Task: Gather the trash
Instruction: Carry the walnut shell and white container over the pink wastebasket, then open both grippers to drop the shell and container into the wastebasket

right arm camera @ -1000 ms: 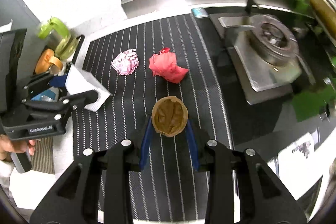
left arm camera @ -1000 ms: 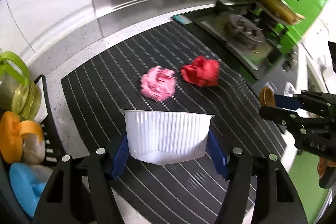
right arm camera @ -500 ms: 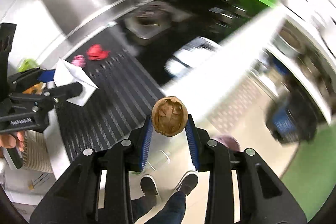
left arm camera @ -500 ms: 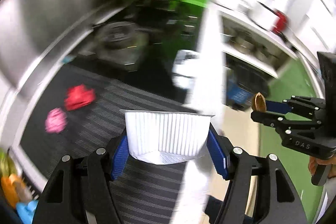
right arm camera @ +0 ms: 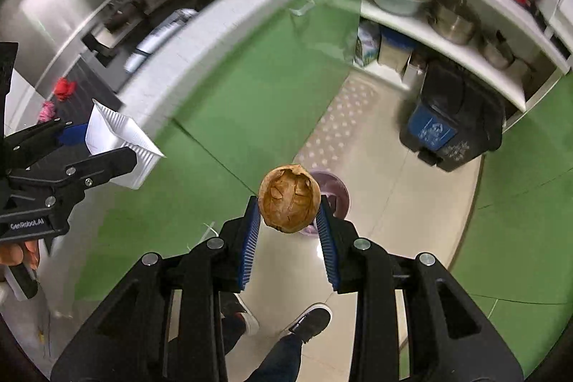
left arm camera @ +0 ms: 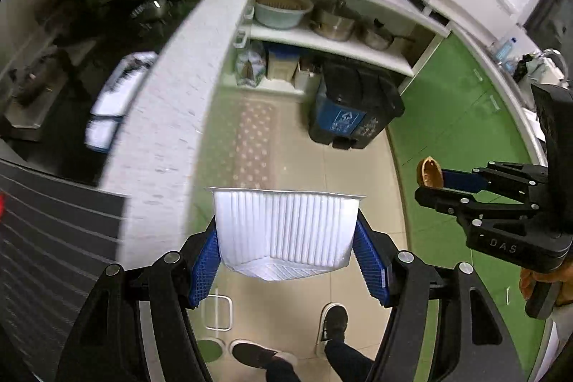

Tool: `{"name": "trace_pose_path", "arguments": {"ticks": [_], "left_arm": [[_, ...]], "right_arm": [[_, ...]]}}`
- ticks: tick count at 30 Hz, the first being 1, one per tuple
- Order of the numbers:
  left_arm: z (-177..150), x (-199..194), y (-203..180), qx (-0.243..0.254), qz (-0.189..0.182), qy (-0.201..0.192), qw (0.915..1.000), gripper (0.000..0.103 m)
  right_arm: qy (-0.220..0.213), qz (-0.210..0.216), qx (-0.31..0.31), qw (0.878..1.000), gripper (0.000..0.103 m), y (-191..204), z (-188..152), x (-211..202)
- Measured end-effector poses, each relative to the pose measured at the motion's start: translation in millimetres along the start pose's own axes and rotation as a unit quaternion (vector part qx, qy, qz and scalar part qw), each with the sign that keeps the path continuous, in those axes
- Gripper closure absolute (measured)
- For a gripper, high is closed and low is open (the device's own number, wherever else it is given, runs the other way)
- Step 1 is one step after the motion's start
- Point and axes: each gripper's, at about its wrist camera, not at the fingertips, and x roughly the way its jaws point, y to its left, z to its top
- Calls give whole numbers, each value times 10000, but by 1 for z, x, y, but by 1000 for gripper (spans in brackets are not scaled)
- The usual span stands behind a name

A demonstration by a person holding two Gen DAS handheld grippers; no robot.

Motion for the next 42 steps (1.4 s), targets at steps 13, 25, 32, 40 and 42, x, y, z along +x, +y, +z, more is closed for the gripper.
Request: {"name": "trace_pose_path", "arguments": {"ticks": [13, 25, 32, 40, 42], "left_arm": [[-5, 125, 5, -562, 338, 278, 9975, 38], [-13, 195, 17, -337, 199, 350, 9986, 38], [-8, 212, 14, -211, 161, 437, 9987, 38], [-3, 232, 2, -72, 85, 579, 9983, 38], [-1, 238, -2, -27, 72, 612, 9981, 38]], "right_arm": [[495, 423, -373, 9972, 71, -65, -1, 143], [545, 421, -353, 9970, 50, -83, -9, 232], [448, 260, -25, 9987, 10, -101, -7, 236], [513, -102, 336, 9981, 4, -127, -10, 222], [491, -132, 379, 9980, 4, -130, -11, 216]]}}
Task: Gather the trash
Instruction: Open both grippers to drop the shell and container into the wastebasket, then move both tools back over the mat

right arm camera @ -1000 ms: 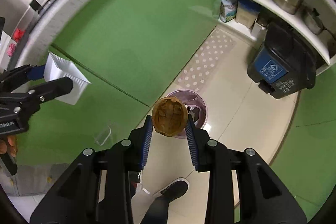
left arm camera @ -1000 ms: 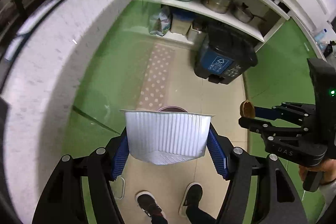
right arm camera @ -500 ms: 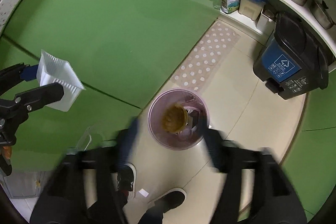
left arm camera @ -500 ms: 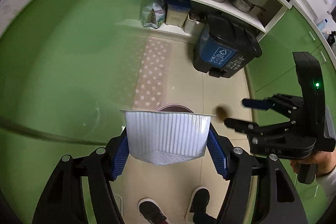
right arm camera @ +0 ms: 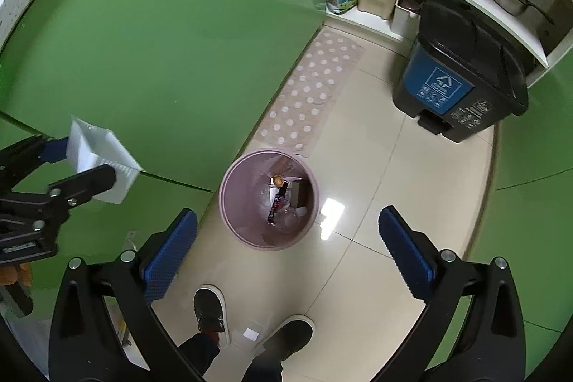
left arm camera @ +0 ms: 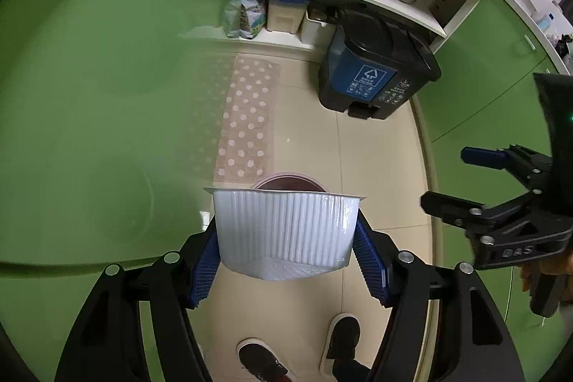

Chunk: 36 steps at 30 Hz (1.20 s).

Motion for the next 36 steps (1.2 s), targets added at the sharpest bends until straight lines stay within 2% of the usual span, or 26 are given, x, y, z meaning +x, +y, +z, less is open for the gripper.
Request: {"name": "trace_pose_path", "arguments": {"ticks": [6, 7, 8, 10, 17, 23, 29, 36], "left_arm": [[7, 10, -7, 87, -60, 19, 9999, 33], [8, 11, -9, 110, -50, 2, 9999, 29], [10, 11, -11, 142, -32, -25, 9999, 20], [12, 10, -14, 201, 1, -122, 9997, 8], [13, 20, -15, 138, 188, 63, 9997, 7], [7, 12, -13, 85, 281, 148, 9995, 7], [-2, -28, -19, -32, 314, 124, 9994, 7], [-16, -132, -29, -291, 294, -158, 9990, 7]], "right_arm": [[-29, -14, 144, 9999, 4, -14, -2, -7], [-7, -32, 180, 9998, 4, -18, -4, -8], [0, -44, 206, 9998, 4, -20, -5, -8], [8, -65, 263, 9996, 4, -26, -8, -9], [-14, -106, 363, 9993, 4, -33, -13, -12], [-66, -74, 344, 9994, 4, -29, -16, -22], [-134, -72, 249, 9996, 4, -15, -20, -64], [-251, -49, 34, 9997, 3, 17, -27, -154]]}}
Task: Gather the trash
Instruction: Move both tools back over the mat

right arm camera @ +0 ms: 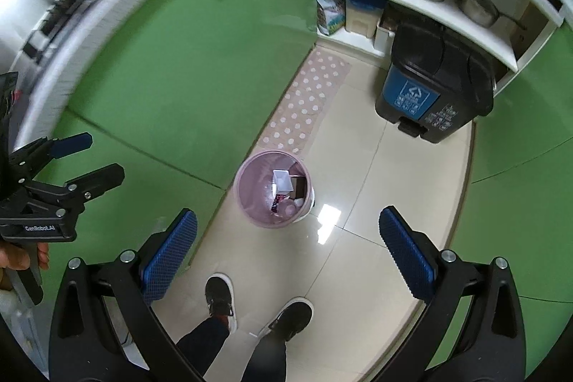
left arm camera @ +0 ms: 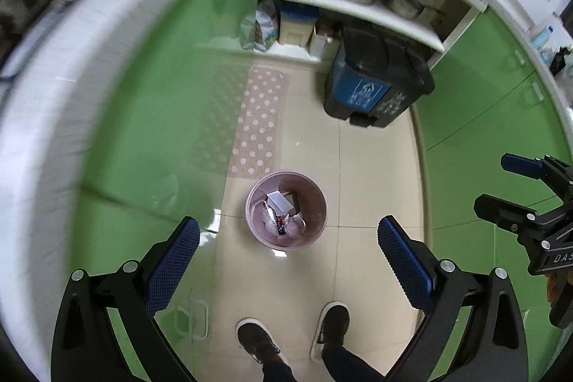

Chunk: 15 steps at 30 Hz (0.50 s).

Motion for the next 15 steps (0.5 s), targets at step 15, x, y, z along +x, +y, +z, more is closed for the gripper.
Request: {"name": "trace_pose_path", "arguments": {"ticks": [15], "left_arm": [[-44, -181, 88, -1191, 741, -842, 9865, 7]], "right_arm": [[-629, 696, -1343, 9865, 3, 138, 35, -137]]}}
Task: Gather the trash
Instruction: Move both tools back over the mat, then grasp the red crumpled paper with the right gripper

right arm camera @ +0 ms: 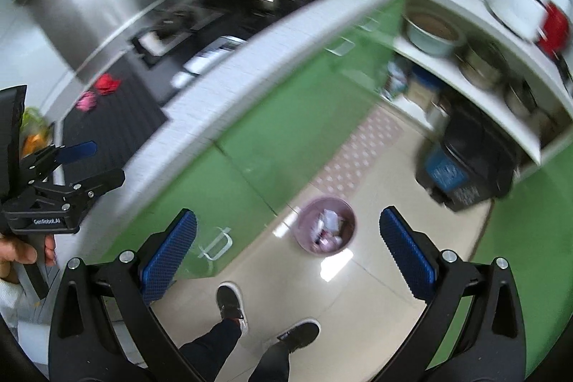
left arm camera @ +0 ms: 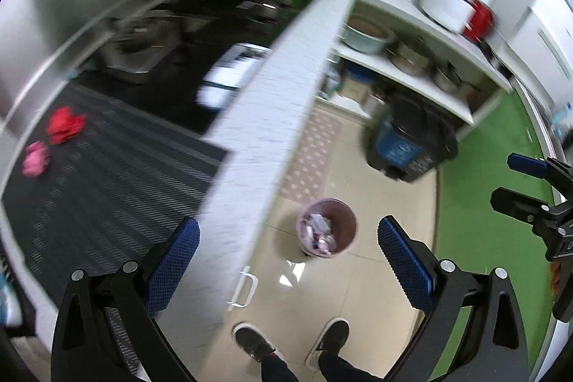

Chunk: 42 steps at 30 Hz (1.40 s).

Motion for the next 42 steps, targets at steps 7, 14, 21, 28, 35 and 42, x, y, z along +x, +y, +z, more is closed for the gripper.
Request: {"name": "trace_pose_path", "arguments": {"ticks": [7, 14, 21, 28, 35, 42], "left_arm": [[-16, -52, 90, -556, 489, -212, 9970, 7], [-26, -77, 173, -932, 819, -287, 9919, 7], [-21, -79, 230, -1229, 979, -320, 9871, 7], [-14, -63, 266, -1690, 1136, -287, 9786, 7], [-2, -43, 298, -2229, 1384, -221, 9647, 7], [6, -25, 328, -2590, 1565, -164, 9530, 7]], "right_arm": [[-108, 594, -691, 9958, 3, 97, 40, 7], [-167, 963, -1119, 9889, 3, 185, 78, 30], [-45, 1061, -1656, 9805, 3, 250, 115, 66], [212, 1220, -2286, 9656, 3, 292, 156, 120], [559, 1491, -2968, 9416, 3, 331, 195, 188], [822, 1684, -3546, 9160, 3, 364, 213, 241]]}}
